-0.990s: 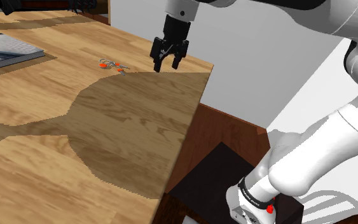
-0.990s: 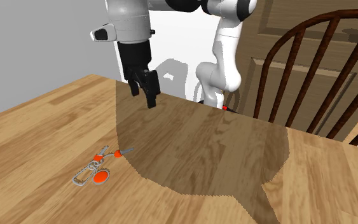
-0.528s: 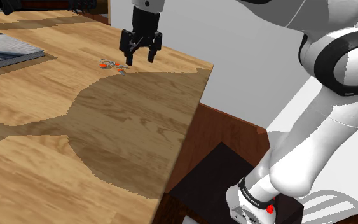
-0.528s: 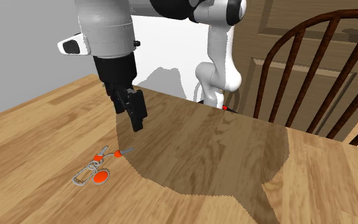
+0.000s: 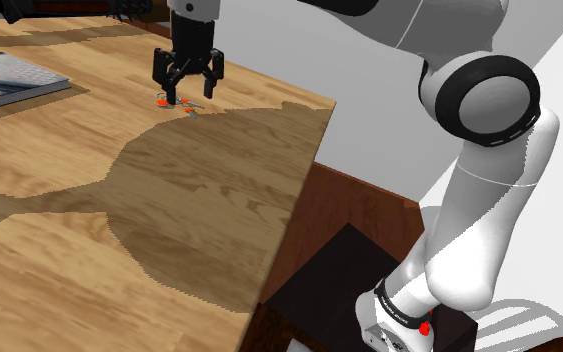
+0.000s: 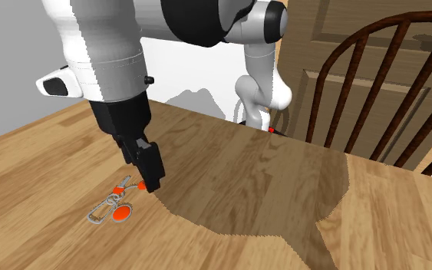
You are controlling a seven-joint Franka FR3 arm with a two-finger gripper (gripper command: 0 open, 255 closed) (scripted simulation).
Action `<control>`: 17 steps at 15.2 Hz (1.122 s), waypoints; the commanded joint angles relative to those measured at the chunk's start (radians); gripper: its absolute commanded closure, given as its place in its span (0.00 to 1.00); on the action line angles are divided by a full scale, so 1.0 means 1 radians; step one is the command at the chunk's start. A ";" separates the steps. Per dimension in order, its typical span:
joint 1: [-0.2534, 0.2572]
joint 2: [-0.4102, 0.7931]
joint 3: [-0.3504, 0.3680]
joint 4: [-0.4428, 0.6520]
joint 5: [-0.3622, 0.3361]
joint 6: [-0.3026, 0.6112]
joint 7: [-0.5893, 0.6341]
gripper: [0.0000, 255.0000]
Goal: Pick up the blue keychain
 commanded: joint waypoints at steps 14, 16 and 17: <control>-0.004 -0.006 -0.001 -0.085 0.000 0.080 0.000 1.00; -0.004 -0.013 -0.001 -0.067 0.003 0.054 -0.001 1.00; -0.003 -0.010 -0.001 -0.049 0.002 0.040 0.000 1.00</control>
